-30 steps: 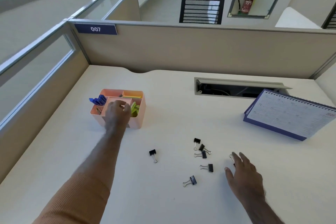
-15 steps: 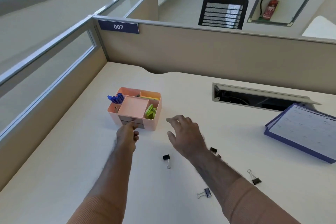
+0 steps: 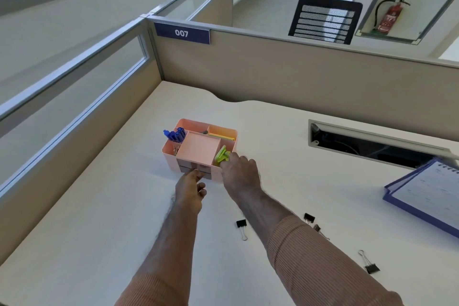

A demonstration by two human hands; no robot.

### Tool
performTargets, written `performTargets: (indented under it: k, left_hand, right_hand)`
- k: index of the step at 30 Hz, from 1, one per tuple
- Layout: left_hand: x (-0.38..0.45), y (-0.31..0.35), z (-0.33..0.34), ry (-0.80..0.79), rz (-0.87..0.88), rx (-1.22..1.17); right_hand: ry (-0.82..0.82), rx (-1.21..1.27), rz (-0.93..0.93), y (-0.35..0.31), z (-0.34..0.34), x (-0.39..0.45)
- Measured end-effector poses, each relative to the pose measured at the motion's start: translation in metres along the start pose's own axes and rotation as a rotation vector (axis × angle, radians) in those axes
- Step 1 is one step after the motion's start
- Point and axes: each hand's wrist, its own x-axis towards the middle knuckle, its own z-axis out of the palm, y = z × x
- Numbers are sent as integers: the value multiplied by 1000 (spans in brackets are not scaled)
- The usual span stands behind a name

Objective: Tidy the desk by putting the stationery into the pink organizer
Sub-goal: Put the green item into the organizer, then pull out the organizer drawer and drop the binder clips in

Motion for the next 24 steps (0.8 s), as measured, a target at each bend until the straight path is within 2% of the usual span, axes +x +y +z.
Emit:
performTargets:
  k: [5, 20, 24]
  left_hand:
    - [2, 1, -1, -34, -61, -86]
    - [-11, -17, -43, -19, -33, -76]
    - [-16, -19, -55, -25, -9, -67]
  right_hand:
    - [-8, -38, 7, 1, 0, 2]
    - [-51, -62, 18, 2, 0, 7]
    - [-13, -19, -7, 4, 2, 4]
